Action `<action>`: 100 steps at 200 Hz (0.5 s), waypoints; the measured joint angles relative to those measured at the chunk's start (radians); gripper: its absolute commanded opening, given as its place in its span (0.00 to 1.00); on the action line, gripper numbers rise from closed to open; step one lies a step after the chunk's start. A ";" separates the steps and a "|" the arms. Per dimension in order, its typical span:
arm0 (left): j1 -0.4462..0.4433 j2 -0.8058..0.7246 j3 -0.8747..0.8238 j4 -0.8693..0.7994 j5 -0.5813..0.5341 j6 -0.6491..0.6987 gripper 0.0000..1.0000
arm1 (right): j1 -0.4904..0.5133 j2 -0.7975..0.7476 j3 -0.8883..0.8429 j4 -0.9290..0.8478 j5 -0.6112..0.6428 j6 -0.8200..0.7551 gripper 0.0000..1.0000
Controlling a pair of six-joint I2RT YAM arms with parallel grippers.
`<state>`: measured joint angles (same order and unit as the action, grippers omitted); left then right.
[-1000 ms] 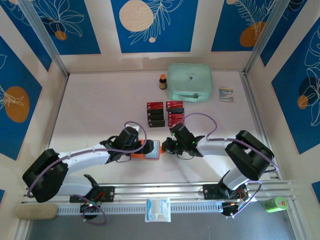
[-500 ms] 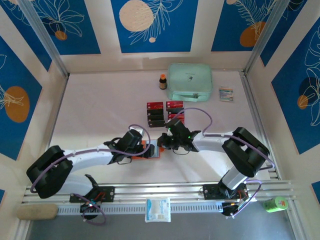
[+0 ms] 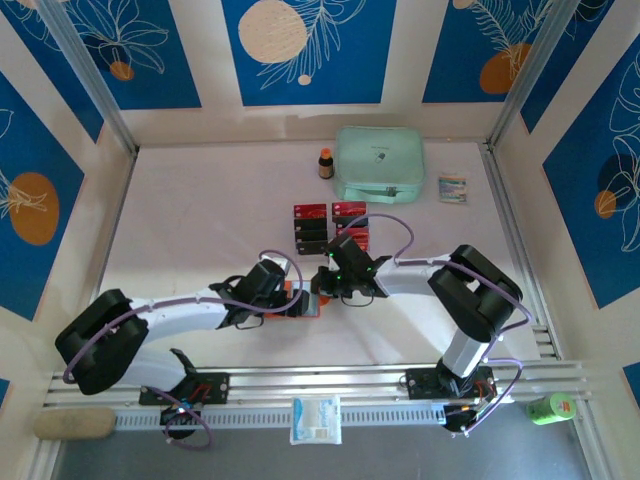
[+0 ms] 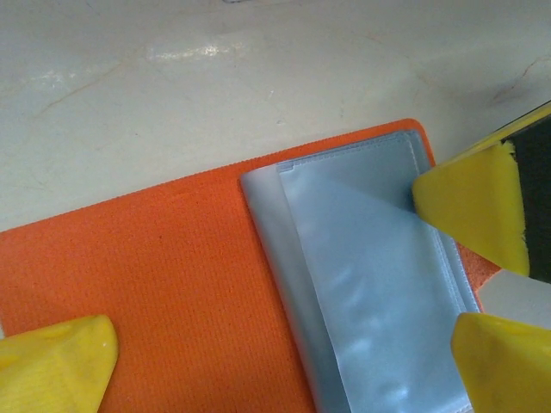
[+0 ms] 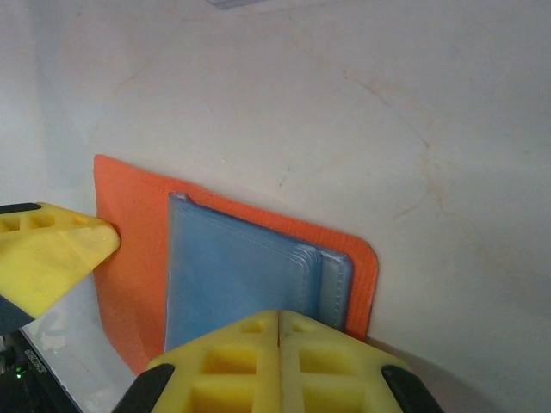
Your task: Put the credit cards into the card holder
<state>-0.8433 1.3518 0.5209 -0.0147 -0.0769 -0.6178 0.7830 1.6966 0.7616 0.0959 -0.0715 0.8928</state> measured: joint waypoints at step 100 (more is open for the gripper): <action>-0.014 0.020 0.003 0.010 -0.037 0.025 0.97 | 0.010 0.041 0.023 0.026 -0.035 0.000 0.00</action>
<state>-0.8574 1.3720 0.5236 -0.0048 -0.1139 -0.5926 0.7925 1.7378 0.7841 0.1215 -0.1062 0.8932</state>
